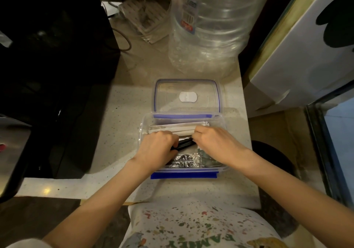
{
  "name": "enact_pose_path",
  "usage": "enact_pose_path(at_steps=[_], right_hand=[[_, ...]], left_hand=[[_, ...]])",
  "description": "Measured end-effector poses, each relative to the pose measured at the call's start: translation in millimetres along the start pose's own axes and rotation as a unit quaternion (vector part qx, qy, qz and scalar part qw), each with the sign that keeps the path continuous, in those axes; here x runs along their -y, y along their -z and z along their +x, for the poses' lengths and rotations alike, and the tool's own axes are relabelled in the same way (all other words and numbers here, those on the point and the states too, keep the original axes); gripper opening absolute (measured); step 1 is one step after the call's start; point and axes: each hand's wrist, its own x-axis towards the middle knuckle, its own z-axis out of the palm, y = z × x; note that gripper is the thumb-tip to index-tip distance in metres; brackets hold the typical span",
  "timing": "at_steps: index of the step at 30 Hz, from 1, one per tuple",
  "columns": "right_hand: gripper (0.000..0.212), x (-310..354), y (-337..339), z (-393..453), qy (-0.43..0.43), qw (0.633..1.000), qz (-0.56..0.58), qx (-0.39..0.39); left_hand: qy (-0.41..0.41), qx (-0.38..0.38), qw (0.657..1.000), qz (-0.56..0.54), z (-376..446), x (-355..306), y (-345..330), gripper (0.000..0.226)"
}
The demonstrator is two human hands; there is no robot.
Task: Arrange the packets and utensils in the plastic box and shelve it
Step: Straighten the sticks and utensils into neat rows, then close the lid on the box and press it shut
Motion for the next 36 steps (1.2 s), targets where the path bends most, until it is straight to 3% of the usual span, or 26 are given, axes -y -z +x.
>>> enact_pose_path(at_steps=[5,9,13,17,21,27,31,34,36], right_hand=[[0.015,3,11,14,-0.042,0.998,-0.028,-0.022],[0.014,11,21,27,-0.055,0.996,-0.076,0.014],[0.017,17,27,34,-0.056,0.991,-0.102,0.059],[0.014,20,26,35,-0.048,0.990,-0.106,0.084],[0.014,19,22,35,-0.047,0.991,-0.105,0.065],[0.024,18,19,33,-0.074,0.994,-0.065,0.044],[0.020,22,11,32,-0.102,0.989,-0.076,-0.073],[0.029,22,2,32,-0.139,0.984,-0.059,-0.095],[0.030,24,-1,31,-0.153,0.983,-0.053,-0.093]], left_hand=[[0.000,-0.016,1.000,-0.010,0,0,-1,0.021],[0.004,-0.056,0.998,-0.002,5,1,3,0.017],[0.039,-0.077,0.993,0.076,16,-2,8,0.019],[0.105,-0.002,0.986,0.130,21,-5,1,0.017],[0.071,0.003,0.979,0.193,27,-2,5,0.016],[0.064,-0.003,0.980,0.188,27,-1,9,0.018],[0.078,-0.027,0.983,0.167,21,-3,10,0.015],[0.086,-0.035,0.982,0.162,19,-3,13,0.014],[0.085,-0.064,0.973,0.204,19,-2,17,0.027]])
